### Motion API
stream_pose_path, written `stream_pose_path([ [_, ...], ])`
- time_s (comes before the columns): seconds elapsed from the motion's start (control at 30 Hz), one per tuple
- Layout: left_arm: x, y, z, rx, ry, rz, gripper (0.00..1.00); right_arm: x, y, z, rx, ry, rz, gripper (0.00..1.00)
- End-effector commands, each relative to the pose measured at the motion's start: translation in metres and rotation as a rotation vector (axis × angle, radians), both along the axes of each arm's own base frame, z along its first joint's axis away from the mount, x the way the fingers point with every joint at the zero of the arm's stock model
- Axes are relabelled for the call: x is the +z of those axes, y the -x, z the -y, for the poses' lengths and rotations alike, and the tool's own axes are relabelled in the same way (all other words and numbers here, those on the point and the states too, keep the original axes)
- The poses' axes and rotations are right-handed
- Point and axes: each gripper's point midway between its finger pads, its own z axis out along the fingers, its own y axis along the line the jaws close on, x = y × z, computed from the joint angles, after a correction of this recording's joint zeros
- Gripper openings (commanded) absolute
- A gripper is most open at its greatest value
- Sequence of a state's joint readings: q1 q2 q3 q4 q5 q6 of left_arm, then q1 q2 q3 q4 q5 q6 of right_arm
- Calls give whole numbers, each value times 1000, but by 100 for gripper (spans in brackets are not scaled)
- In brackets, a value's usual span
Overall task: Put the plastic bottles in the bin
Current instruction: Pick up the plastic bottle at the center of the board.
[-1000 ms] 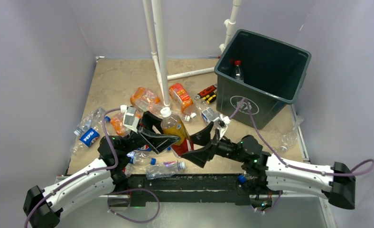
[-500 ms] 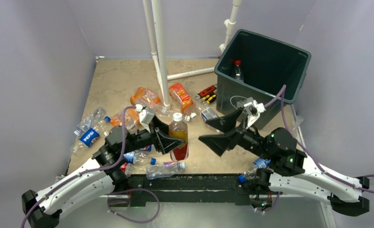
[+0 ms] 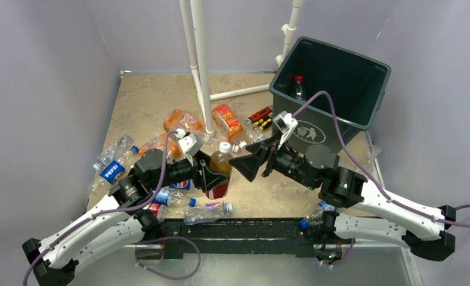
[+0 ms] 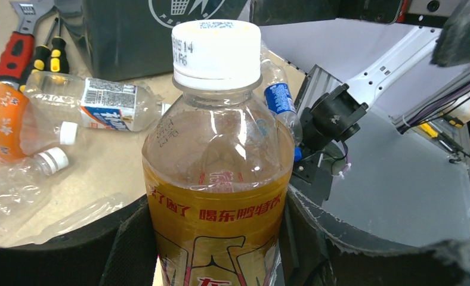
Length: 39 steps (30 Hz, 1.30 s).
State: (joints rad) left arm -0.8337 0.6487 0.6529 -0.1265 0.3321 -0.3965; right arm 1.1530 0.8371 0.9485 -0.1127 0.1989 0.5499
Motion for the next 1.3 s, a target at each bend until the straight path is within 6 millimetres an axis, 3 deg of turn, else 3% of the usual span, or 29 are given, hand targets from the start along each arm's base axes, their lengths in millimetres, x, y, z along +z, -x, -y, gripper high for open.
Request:
stream_pose_path([
  [0.0,31,-1,-6,-2,4,150,44,48,6,-12,74,-96,24,92],
  [0.2,41,-3,-8,3,0,216,44,54,0,-33,118,-62,22,88],
  [0.43,43,-2,-11,3,-12,237,44,44,-36,-29,55,-63,15,77],
  [0.7,49,-2,-16,9,-33,259,44,38,-26,-55,203,-38,5,75],
  [0.87,53,-1,-18,8,-36,270,44,36,-22,-60,240,-41,-5,76],
  [1.27,62,2,-20,6,-27,271,44,39,-24,-66,245,-83,1,45],
])
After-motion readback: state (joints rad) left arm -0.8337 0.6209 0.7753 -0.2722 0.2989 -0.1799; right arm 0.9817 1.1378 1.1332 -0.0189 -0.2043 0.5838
